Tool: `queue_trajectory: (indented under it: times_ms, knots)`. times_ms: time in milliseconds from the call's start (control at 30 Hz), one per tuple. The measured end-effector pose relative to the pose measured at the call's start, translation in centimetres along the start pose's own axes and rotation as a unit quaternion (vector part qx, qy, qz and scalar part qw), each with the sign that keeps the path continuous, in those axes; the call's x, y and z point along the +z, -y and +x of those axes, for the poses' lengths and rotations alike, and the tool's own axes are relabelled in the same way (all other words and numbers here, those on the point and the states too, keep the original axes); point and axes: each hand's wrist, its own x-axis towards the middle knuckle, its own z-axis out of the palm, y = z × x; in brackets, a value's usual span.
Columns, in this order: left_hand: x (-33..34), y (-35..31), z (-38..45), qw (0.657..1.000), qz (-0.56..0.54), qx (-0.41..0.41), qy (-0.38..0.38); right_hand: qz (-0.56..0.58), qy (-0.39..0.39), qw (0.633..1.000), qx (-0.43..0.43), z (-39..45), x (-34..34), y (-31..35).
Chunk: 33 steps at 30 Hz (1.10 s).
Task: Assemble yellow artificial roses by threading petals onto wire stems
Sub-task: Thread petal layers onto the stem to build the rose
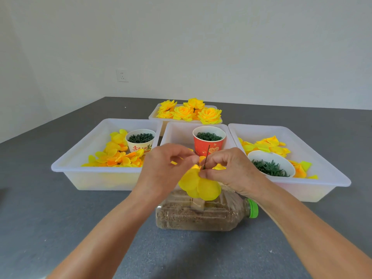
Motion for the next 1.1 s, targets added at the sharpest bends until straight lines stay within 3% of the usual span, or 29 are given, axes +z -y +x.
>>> queue_trajectory:
  times_ms: [133,367,533,733,800,867,933,1000,1100]
  knots:
    - [1.7,0.0,0.7,0.998,0.021,0.007,0.06,0.037,-0.019,0.999,0.016,-0.4,0.4,-0.1]
    - [2.3,1.3,0.8,0.998,-0.015,0.003,0.056,0.132,-0.011,0.988,0.085,-0.8,0.0,-0.9]
    - [2.4,1.9,0.9,0.998,-0.023,0.009,0.063,0.14,-0.052,0.985,0.087,-0.8,0.2,-1.3]
    - [2.3,2.2,1.3,0.996,-0.008,-0.002,0.09,0.136,-0.003,0.988,0.067,-1.0,-0.5,-1.7]
    - [2.2,2.0,1.5,0.994,-0.005,-0.007,0.107,0.133,-0.034,0.989,0.05,-0.6,-1.9,-2.2]
    - [2.1,1.9,1.6,0.993,0.0,-0.004,0.12,0.091,-0.139,0.985,0.042,0.6,-4.2,-3.2]
    - [2.0,1.8,1.7,0.992,0.005,-0.001,0.126,-0.039,-0.226,0.971,0.072,2.2,-7.1,-4.8]
    - [1.9,1.7,1.7,0.992,0.008,0.001,0.128,-0.169,-0.229,0.948,0.145,3.9,-9.6,-6.9]
    - [2.0,1.6,1.6,0.992,0.011,0.005,0.126,-0.291,-0.145,0.913,0.247,5.7,-11.5,-10.1]
